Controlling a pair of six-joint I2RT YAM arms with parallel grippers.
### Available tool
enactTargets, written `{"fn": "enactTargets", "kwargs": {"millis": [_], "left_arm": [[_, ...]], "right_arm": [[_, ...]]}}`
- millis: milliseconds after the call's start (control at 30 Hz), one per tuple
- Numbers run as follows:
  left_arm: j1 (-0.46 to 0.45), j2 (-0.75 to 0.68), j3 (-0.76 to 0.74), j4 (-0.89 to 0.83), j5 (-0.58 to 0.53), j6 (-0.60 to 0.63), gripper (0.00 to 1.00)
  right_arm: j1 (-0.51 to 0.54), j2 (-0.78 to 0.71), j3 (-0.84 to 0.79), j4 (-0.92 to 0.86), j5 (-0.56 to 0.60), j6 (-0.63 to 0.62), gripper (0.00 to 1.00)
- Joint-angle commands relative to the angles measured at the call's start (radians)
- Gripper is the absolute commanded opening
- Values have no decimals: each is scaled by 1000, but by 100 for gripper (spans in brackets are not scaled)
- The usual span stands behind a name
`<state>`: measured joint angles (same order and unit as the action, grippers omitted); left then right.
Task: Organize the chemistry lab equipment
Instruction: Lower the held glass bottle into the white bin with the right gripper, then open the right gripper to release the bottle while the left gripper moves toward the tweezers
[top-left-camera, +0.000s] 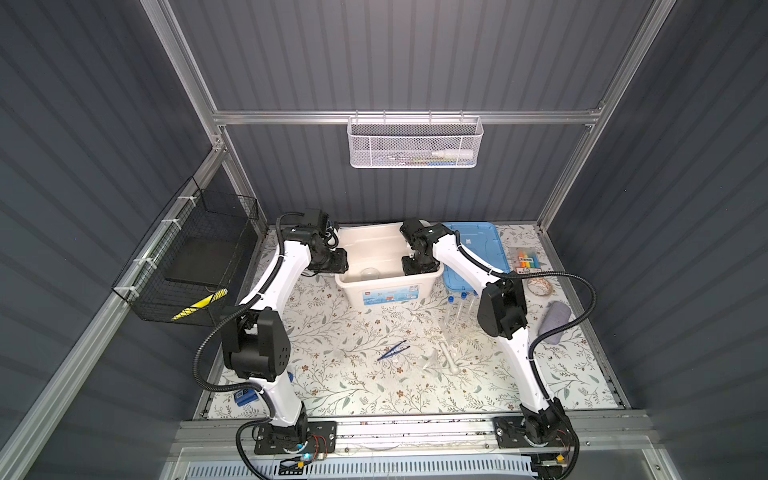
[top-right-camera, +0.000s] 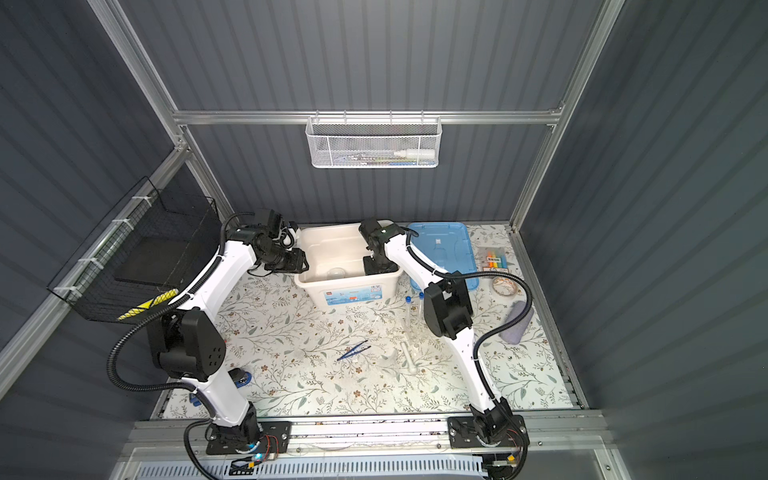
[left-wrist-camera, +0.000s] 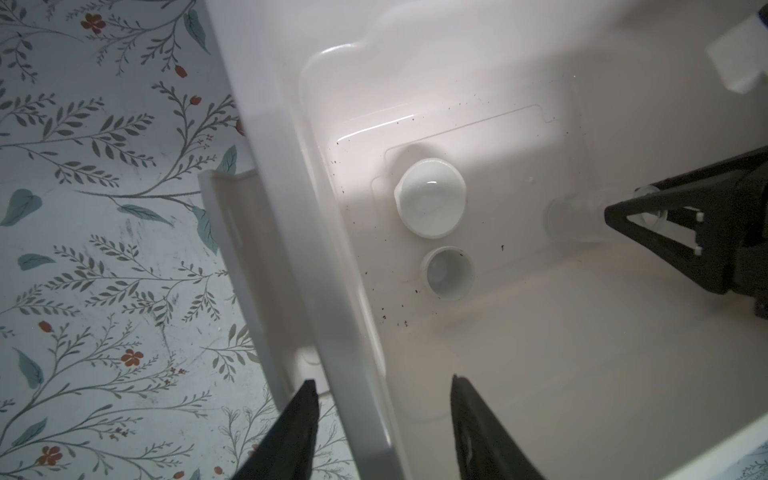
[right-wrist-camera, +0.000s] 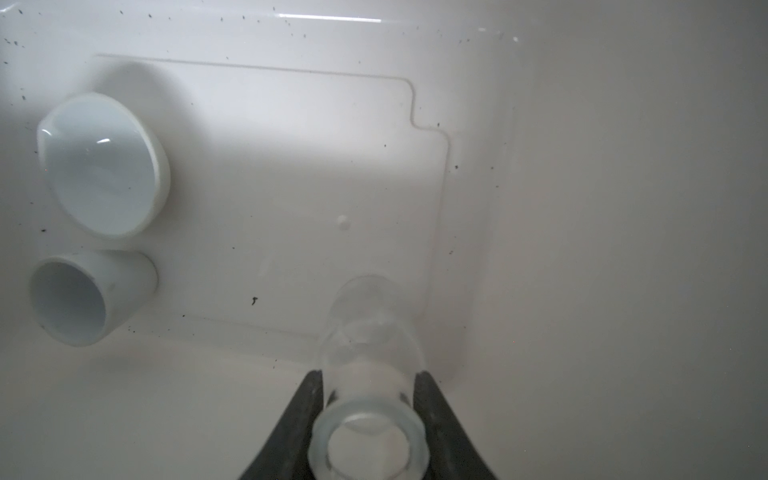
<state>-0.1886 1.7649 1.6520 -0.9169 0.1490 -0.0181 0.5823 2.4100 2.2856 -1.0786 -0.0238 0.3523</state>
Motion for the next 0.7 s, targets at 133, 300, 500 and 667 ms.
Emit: {"fn": "enactTargets", "kwargs": {"millis": [133,300,500,667], "left_arm": [[-12,-80,11,39,-9,2,71],[-40,-140,-12,78,-56,18,78],[-97,-262,-104,157,-106,51,85],[-138,-367,-194,217,-96,82,89]], "right_arm": [[-2,15,7,-37,-4,-1,44],[-3,4,-9,-21,-2,1,50],[-4,-23,-21,6,-16,8,56],[-4,-43,-27,24,-27,7,66]]}}
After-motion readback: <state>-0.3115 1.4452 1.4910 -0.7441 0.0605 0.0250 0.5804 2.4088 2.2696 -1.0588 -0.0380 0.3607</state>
